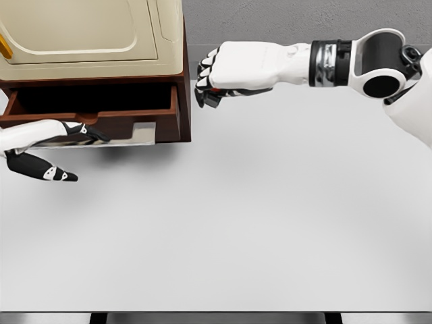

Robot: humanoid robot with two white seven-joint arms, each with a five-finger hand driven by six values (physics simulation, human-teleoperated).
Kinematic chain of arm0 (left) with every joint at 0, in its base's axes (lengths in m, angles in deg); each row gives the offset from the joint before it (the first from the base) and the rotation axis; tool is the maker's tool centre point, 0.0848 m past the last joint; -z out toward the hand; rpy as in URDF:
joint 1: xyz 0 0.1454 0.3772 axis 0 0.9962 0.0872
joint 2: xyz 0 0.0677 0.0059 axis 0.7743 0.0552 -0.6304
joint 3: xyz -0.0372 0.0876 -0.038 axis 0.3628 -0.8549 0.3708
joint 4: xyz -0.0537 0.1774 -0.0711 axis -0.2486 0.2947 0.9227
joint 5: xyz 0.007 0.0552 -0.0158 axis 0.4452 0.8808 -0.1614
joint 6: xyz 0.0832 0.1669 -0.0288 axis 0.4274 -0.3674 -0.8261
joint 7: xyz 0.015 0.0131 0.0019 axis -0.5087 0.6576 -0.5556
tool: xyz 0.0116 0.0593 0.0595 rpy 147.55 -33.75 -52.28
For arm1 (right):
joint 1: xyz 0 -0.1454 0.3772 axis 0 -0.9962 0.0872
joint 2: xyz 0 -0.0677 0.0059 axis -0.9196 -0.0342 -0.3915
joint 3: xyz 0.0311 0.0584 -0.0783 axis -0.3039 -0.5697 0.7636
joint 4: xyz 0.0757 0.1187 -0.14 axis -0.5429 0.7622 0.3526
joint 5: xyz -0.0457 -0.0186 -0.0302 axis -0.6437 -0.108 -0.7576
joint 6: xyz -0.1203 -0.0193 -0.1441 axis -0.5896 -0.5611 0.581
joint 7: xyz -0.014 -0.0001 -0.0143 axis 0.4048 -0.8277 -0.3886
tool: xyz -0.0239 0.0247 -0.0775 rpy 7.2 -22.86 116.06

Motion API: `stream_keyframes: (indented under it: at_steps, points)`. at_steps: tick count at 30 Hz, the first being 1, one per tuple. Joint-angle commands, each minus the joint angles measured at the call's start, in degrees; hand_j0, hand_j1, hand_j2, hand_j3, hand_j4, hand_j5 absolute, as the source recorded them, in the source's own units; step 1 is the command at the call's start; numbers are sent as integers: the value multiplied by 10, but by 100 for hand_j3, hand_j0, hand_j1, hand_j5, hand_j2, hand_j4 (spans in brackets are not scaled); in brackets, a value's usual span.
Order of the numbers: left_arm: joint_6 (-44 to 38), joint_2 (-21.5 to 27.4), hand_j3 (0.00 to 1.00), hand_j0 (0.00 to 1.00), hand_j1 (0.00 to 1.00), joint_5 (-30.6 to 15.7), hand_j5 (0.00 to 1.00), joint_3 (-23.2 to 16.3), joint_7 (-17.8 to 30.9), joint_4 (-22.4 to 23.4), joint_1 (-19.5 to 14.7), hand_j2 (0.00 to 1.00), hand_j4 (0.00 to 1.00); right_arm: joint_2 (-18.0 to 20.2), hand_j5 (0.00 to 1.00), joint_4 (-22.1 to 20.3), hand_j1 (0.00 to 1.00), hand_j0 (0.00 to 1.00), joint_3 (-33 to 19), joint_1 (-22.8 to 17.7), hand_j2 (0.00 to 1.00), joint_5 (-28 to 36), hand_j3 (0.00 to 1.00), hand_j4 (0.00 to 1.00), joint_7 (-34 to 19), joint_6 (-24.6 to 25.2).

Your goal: Open the cabinet drawer with left arm, and place a switch into the drawer with right arm

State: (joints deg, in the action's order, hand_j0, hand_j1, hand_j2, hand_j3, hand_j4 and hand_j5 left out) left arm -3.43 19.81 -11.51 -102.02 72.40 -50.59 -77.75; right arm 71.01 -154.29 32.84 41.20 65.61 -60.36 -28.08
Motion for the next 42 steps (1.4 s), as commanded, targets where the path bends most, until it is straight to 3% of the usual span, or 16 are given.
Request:
stream_keyframes:
  at_steps: [1,15,25,32,42]
  points:
    - [4,6,82,82,82,-5,82,0,1,-3,1,82,82,-8,51,7,51,51,0,0,51,3,51,51,1,2]
    - [28,17,81,81,81,-9,81,0,-2,-10,10,81,81,-29,51,24,51,51,0,10,51,3,51,51,0,2]
    - [48,26,80,80,80,-13,80,1,-1,-10,20,80,80,-81,51,56,51,51,22,38,51,3,51,51,0,2]
    - [48,28,81,81,81,-12,81,11,-2,-10,20,81,81,-135,51,108,51,51,39,55,51,1,51,51,-3,2]
    - [49,31,81,81,81,-12,81,28,-2,-10,20,81,81,-159,51,136,51,51,44,72,51,1,51,51,-4,2]
